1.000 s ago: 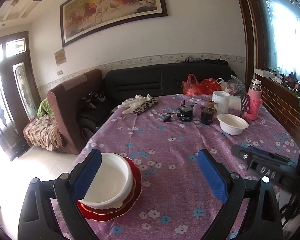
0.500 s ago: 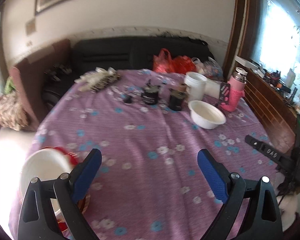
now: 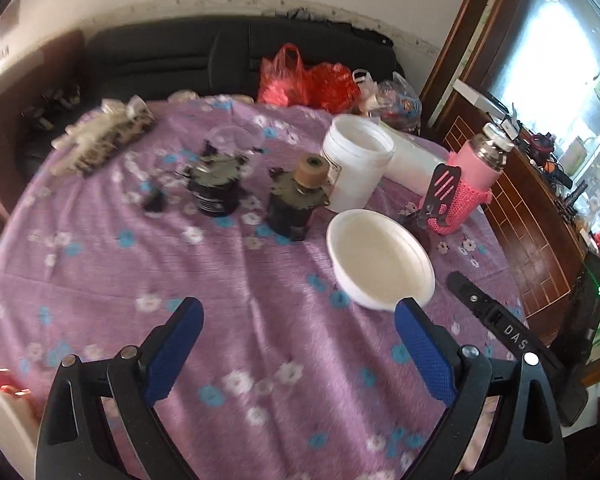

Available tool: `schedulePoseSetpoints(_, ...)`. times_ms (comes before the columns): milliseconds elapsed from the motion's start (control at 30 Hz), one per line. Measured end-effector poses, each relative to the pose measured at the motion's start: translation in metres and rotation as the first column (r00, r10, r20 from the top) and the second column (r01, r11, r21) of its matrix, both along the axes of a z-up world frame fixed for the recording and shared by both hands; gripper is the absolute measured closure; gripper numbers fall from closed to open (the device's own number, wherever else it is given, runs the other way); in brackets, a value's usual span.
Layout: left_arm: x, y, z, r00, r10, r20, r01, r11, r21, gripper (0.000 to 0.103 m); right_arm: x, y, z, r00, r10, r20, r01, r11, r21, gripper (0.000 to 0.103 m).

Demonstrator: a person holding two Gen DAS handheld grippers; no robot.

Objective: Organize plates and bowls
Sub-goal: 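Move both grippers toward the small white bowl beside the pink thermos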

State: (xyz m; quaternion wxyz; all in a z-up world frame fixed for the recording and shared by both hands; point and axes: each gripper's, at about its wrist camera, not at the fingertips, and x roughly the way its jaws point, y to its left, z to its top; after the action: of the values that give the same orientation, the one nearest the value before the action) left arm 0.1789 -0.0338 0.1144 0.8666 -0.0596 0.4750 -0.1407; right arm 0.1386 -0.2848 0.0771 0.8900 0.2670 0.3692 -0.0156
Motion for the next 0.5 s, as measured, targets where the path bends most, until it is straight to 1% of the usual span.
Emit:
schedulePoseSetpoints(67,0.016,-0.008,-0.013,0.999,0.002,-0.035,-0.003,1.0,-0.021,0.007,0.013,-0.002,-0.009,1.0,-0.005,-0.007,0.005,1.0,0.022,0.052)
schedulePoseSetpoints(167,0.035,-0.018,-0.031,0.997,0.006,-0.073,-0.008,1.0,-0.026,0.008,0.029,-0.006,-0.023,1.0,-0.009,-0.02,0.01,0.999,0.045,0.052)
schedulePoseSetpoints(233,0.044,-0.023,-0.042,0.996,0.01,-0.091,-0.013,1.0,-0.028,0.01,0.038,-0.006,-0.033,1.0,-0.007,-0.028,0.008,0.999,0.046,0.052)
schedulePoseSetpoints(400,0.07,-0.031,-0.068,0.988,0.006,-0.155,-0.014,0.998,-0.054,0.033,0.052,-0.004,-0.053,0.999,0.018,-0.036,-0.016,0.999,0.031,0.052)
schedulePoseSetpoints(500,0.079,-0.039,-0.079,0.986,-0.002,-0.165,-0.005,0.999,-0.045,0.036,0.057,-0.002,-0.056,0.998,0.042,-0.04,-0.04,0.998,0.038,0.052)
